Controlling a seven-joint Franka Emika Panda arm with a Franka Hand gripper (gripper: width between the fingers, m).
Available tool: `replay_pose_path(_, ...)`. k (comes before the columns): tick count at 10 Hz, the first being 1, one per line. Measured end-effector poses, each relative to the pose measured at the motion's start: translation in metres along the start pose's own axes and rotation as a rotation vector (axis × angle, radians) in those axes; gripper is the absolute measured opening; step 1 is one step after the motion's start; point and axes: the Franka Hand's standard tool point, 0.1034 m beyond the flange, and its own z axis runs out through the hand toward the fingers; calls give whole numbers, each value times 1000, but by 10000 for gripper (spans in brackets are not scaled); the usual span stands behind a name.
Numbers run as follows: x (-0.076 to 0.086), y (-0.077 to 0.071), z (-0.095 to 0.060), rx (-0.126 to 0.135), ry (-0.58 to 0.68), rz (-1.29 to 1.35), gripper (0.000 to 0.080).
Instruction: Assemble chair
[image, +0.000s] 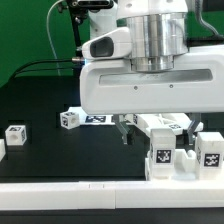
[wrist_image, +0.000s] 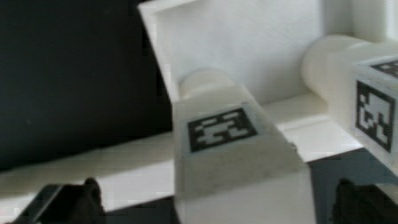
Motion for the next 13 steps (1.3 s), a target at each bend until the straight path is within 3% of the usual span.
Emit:
replay_pose_path(1,-1,0,0,-1,-4,46,639)
replay_pose_path(2,0,1,0,-1,-4,69,481)
replay_pose_path(3,-1,1,1,-1,-4,155,481)
replay_pose_path(4,-1,1,1,-1,-5,235,277)
replay_pose_path(7,0,2,1,-5,-3,462,282)
replay_pose_path(10,-3,5,1,-26,4,1095,282)
replay_pose_path(11,-4,6,1,-11,-6,1283,282)
replay_pose_path(13,-5,4,1,-8,-18,1490,284)
